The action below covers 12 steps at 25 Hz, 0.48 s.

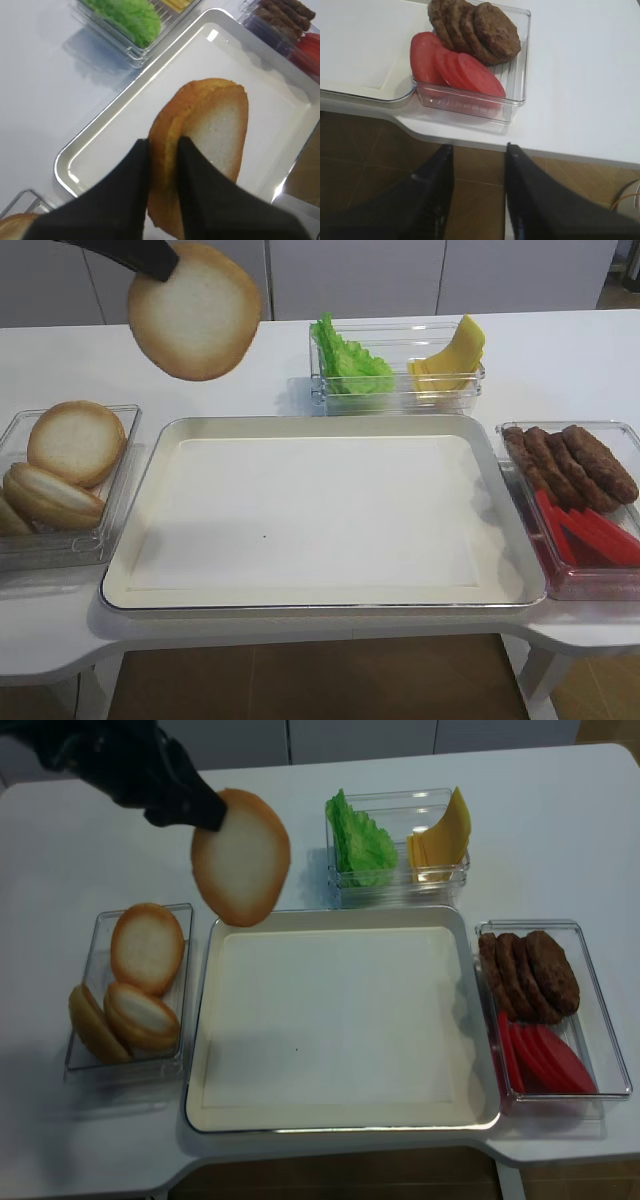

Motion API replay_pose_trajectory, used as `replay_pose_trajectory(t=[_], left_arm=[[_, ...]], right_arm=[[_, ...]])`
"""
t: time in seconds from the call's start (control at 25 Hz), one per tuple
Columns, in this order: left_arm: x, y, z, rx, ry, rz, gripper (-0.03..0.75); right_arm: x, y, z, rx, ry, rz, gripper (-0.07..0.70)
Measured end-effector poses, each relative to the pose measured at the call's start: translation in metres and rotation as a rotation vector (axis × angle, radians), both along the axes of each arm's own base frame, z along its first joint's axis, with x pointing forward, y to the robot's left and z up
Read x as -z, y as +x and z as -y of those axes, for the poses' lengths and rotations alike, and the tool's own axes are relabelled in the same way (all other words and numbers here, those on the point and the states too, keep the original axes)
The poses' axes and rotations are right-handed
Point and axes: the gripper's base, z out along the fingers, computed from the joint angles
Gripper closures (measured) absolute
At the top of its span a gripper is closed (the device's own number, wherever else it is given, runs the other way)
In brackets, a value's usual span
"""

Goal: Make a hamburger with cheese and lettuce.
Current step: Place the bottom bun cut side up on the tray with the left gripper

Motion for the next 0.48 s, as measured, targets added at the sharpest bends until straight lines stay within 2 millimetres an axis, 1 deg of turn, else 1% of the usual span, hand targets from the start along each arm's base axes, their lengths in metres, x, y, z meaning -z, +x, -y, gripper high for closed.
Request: replay_pose_trajectory(t=[0.12, 0.32, 0.48], left_arm=[[0.009, 0.004, 0.014, 0.013, -0.012, -0.049, 0.594], [0.037, 0.019, 0.032, 0.019, -0.016, -0.154, 0.594], [0.056, 0.029, 0.045, 0.036, -0.057, -0.225, 0.595]], right_arm=[[0.000, 0.000, 0.000, 0.000, 0.000, 0.000, 0.351], [0.000, 0.000, 0.000, 0.000, 0.000, 0.000, 0.351], [0.000, 0.000, 0.000, 0.000, 0.000, 0.000, 0.351]])
